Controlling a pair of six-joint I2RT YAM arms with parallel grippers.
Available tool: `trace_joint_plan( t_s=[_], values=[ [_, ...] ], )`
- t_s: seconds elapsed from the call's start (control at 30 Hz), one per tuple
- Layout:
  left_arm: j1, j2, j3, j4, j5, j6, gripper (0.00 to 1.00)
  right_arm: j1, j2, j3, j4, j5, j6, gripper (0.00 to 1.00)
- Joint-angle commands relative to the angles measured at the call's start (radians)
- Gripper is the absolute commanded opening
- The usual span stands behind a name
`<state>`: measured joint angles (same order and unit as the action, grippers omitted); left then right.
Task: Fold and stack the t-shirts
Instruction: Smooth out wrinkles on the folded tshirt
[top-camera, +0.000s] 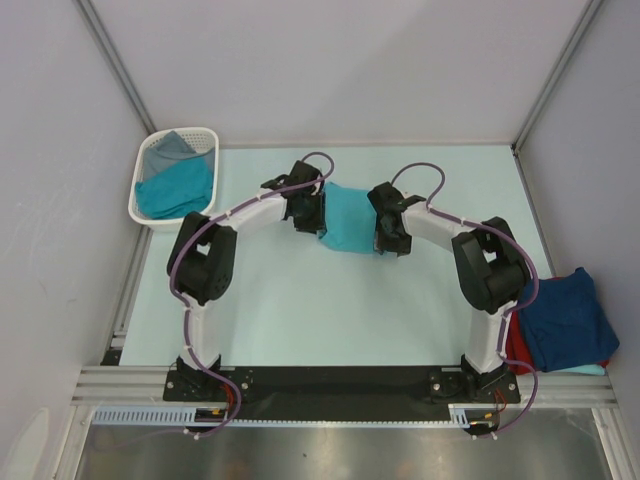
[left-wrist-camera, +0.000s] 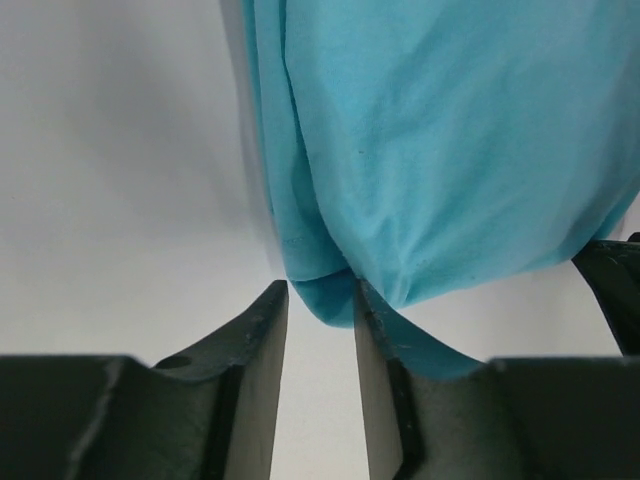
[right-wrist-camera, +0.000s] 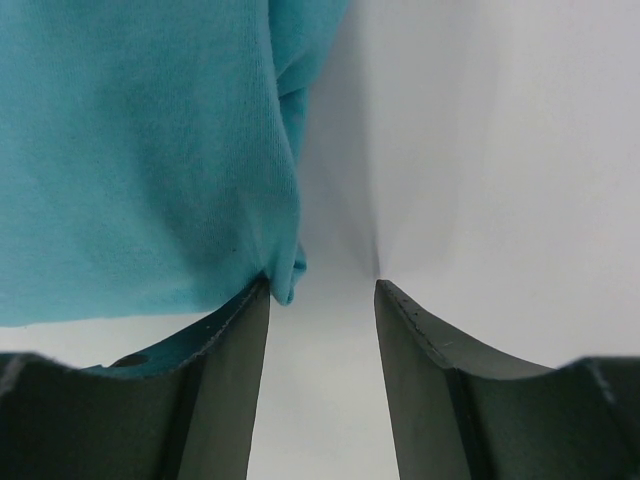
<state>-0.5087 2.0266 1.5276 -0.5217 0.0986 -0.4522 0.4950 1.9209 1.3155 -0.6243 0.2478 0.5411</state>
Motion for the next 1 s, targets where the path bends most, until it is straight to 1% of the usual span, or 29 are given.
trace_joint_plan(
  t_s=[0.0, 0.17, 0.3, 0.4, 0.67, 0.97],
  values=[
    [-0.007, -0.082, 0.046, -0.006, -0.03, 0.007, 0.4, -0.003, -0.016, 0.045, 0.008, 0.005, 0.002, 0.52],
    [-0.008, -0.081, 0.039, -0.023, -0.039, 0.003, 0.41, -0.001, -0.003, 0.048, 0.006, 0.004, 0.007, 0.52],
    [-0.011, -0.126, 0.003, -0.021, -0.065, -0.003, 0.41, -0.001, -0.01, 0.044, 0.005, 0.01, 0.007, 0.52],
    [-0.016, -0.137, -0.014, 0.003, -0.053, -0.003, 0.43, -0.003, -0.005, 0.047, 0.006, 0.01, 0.008, 0.52],
    [-0.042, 0.015, 0.06, -0.006, 0.006, 0.001, 0.41, -0.003, 0.029, 0.064, 0.009, 0.002, 0.007, 0.52],
    [-0.044, 0.069, 0.085, -0.024, -0.008, 0.004, 0.38, -0.007, 0.044, 0.068, 0.008, -0.004, 0.0, 0.51]
  ],
)
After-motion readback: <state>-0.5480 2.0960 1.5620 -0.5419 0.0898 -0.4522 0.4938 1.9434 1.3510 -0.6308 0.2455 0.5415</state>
